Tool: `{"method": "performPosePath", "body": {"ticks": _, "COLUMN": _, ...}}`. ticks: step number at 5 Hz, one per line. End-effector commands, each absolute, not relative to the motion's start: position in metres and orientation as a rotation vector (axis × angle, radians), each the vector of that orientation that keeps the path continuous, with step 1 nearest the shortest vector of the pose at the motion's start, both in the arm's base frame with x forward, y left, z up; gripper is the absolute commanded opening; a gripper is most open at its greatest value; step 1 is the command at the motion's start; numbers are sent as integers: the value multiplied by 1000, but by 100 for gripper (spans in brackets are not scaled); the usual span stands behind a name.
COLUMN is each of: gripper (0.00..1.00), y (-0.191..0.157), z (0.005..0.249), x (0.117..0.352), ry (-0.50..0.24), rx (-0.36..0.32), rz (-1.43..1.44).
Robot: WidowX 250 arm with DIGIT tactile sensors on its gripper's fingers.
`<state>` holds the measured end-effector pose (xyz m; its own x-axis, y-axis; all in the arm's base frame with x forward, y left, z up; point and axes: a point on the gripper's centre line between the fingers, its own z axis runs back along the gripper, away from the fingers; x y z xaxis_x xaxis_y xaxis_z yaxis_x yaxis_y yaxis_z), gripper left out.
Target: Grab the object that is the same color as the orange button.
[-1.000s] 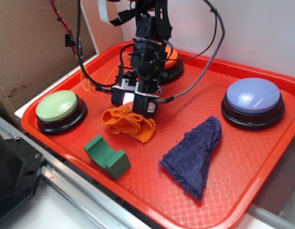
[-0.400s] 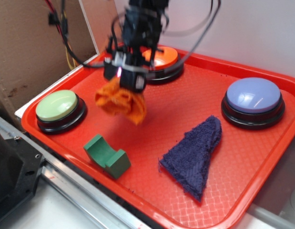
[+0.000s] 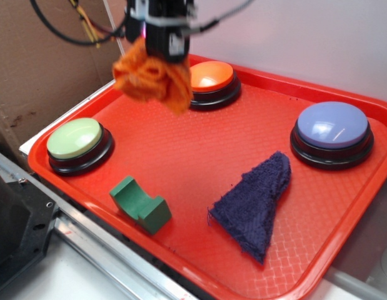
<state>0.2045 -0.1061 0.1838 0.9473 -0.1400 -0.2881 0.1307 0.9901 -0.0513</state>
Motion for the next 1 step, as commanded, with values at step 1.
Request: {"method": "performPosePath", "body": {"ticks": 1, "gripper": 0, "y": -90, "z": 263, "x": 162, "ry": 171, "rx": -66, "rz": -67}}
